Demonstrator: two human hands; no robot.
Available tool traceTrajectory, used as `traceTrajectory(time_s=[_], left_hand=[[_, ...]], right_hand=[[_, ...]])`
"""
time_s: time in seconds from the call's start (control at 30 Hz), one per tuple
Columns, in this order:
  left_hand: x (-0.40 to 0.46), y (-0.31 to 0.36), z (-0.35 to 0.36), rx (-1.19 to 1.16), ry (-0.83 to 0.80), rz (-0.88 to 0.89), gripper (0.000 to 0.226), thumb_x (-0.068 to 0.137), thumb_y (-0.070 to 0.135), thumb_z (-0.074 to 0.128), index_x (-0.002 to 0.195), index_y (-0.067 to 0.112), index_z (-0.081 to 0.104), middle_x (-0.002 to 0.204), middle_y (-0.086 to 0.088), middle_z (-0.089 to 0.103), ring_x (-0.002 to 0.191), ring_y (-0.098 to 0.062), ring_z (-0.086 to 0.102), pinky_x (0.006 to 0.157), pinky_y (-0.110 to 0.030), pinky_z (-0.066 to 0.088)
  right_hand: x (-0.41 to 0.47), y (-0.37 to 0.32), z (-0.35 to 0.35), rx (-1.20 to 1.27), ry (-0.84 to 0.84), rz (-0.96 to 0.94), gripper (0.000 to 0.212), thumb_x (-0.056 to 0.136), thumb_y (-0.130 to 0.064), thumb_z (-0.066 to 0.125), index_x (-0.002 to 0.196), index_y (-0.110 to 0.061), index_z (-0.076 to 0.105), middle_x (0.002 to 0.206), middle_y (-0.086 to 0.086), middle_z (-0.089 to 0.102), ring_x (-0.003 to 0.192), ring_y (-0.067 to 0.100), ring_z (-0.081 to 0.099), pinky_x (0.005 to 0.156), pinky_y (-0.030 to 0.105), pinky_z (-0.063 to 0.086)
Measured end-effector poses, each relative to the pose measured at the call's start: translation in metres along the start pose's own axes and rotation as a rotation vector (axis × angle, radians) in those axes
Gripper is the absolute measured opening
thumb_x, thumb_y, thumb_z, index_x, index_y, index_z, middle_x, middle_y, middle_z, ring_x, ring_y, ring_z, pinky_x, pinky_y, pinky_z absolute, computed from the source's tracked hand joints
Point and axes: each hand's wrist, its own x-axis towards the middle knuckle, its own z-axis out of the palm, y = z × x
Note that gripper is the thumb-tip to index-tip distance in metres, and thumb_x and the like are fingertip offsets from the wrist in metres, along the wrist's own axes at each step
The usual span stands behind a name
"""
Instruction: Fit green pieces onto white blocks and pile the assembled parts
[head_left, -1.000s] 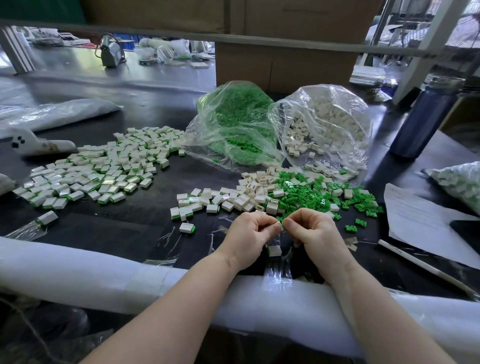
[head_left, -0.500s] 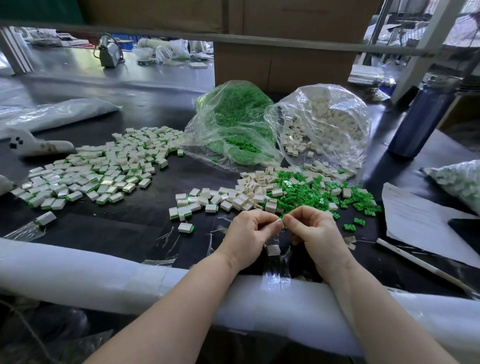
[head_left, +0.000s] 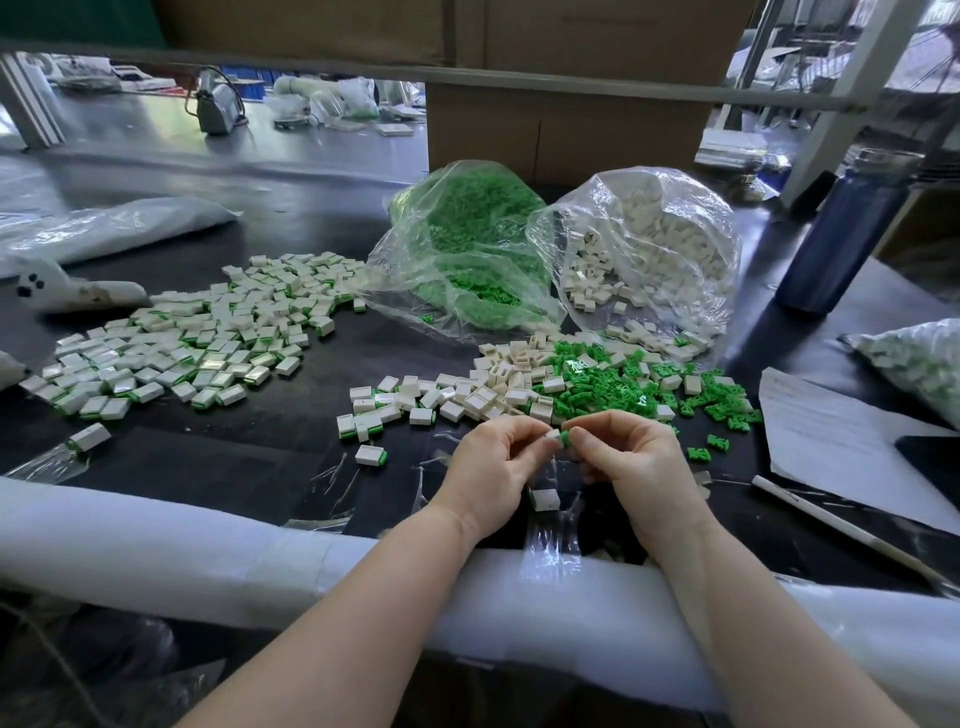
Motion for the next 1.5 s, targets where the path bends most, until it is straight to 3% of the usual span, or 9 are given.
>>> traceTrajectory(time_s=[0.3,0.43,0.63,0.8,1.07,1.17,1.3,1.4,1.5], left_hand=[[-0.0016,0.0025,-0.0028,-0.036,-0.093,-0.04,0.012,0.09,0.016,0.059,0.082,0.011,0.066,0.065,0.006,0.056,0.06,-0.005,0.048,0.065,-0.02,0.04],[-0.001,-0.0005,-0.0008,0.106,-0.089,-0.014,0.016,0.09,0.02,0.06,0.09,0.007,0.069,0.077,0.001,0.062,0.071,-0.007,0.053,0.071,-0.022,0.044],[-0.0015,0.0013,-0.0005,-0.004,-0.048,-0.019,0.012,0.089,0.017,0.06,0.092,0.009,0.069,0.068,0.01,0.06,0.059,0.002,0.052,0.066,-0.018,0.043],[-0.0021,0.0037,0.0013,-0.084,-0.026,-0.025,0.014,0.088,0.018,0.062,0.1,0.015,0.069,0.078,-0.01,0.066,0.078,-0.028,0.065,0.082,-0.04,0.054],[-0.0027,0.004,0.0005,-0.029,0.012,-0.021,0.016,0.083,0.007,0.059,0.078,0.021,0.063,0.06,0.006,0.055,0.059,-0.01,0.05,0.064,-0.027,0.047],[-0.0027,0.0059,-0.001,-0.074,0.0,-0.012,0.015,0.085,0.005,0.058,0.082,0.019,0.062,0.07,0.004,0.059,0.063,-0.007,0.053,0.069,-0.023,0.049],[-0.0019,0.0076,-0.0017,-0.107,-0.009,0.029,0.017,0.087,0.006,0.059,0.083,0.022,0.063,0.096,-0.001,0.052,0.073,-0.001,0.052,0.071,-0.008,0.043],[-0.0022,0.0074,-0.0021,-0.127,-0.044,0.027,0.016,0.087,0.009,0.061,0.085,0.025,0.063,0.103,0.0,0.044,0.082,-0.003,0.051,0.079,-0.01,0.045],[-0.0028,0.0076,-0.0011,-0.085,-0.078,0.031,0.014,0.088,0.011,0.06,0.087,0.024,0.063,0.105,0.002,0.038,0.091,-0.008,0.049,0.086,-0.023,0.049]], right_hand=[[0.001,0.0018,0.0028,-0.166,-0.017,-0.029,0.018,0.086,-0.007,0.063,0.069,-0.011,0.063,0.051,-0.007,0.054,0.047,0.004,0.046,0.047,0.018,0.043],[-0.0001,0.0013,0.0035,-0.279,-0.05,-0.054,0.023,0.086,-0.008,0.064,0.065,-0.017,0.062,0.05,-0.007,0.052,0.044,0.002,0.043,0.046,0.017,0.04],[0.0012,0.0027,0.0025,-0.128,-0.012,-0.043,0.016,0.085,-0.008,0.065,0.069,-0.01,0.065,0.057,0.0,0.059,0.053,0.008,0.051,0.051,0.021,0.046],[0.0012,0.0028,0.001,-0.11,-0.025,-0.065,0.01,0.082,-0.011,0.069,0.072,-0.009,0.066,0.06,0.0,0.063,0.056,0.012,0.056,0.052,0.021,0.048],[-0.0011,0.0005,0.0012,-0.047,-0.074,-0.085,0.016,0.082,-0.005,0.067,0.068,-0.013,0.068,0.055,-0.002,0.063,0.051,0.006,0.056,0.051,0.019,0.047],[0.001,0.0015,0.0004,0.037,-0.032,-0.035,0.011,0.087,-0.008,0.061,0.078,-0.01,0.068,0.061,-0.003,0.062,0.058,0.011,0.055,0.056,0.029,0.052],[0.0014,0.0009,0.0042,0.078,-0.106,0.02,0.023,0.086,-0.026,0.057,0.087,-0.005,0.068,0.075,0.011,0.062,0.067,0.015,0.057,0.057,0.022,0.052],[-0.0009,-0.0028,0.0049,0.061,-0.231,0.043,0.031,0.082,-0.038,0.052,0.083,-0.014,0.071,0.072,0.003,0.066,0.067,0.01,0.06,0.058,0.017,0.049],[-0.0007,-0.0031,0.0025,0.031,-0.275,0.055,0.031,0.082,-0.035,0.053,0.087,-0.01,0.07,0.069,0.0,0.067,0.065,0.008,0.061,0.058,0.016,0.048]])
